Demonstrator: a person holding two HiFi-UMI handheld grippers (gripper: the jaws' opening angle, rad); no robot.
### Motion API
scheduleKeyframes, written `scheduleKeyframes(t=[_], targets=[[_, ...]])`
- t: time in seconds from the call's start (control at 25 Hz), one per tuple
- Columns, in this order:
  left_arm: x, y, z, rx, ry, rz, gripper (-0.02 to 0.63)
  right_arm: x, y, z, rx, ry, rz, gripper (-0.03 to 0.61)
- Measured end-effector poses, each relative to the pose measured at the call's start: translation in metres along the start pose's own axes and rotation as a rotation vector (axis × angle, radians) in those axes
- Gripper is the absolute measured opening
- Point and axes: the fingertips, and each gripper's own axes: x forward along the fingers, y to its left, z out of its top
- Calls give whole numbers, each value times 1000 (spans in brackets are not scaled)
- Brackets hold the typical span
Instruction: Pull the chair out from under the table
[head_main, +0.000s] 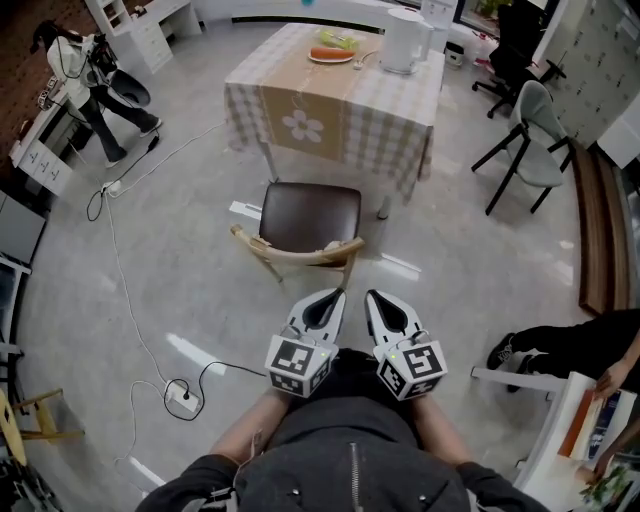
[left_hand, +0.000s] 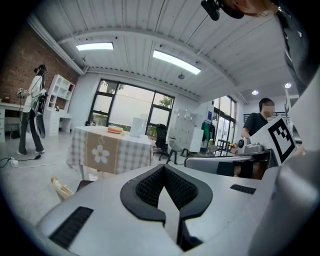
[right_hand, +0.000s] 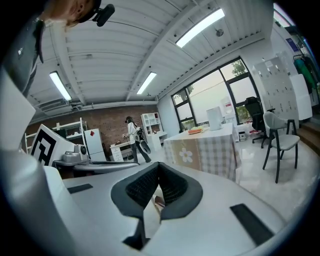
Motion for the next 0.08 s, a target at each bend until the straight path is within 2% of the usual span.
scheduleKeyframes(t=[0.08], targets=[[-2,-1,-3,-5,8,0,11,-1,1,-3,16,9,-2,11]])
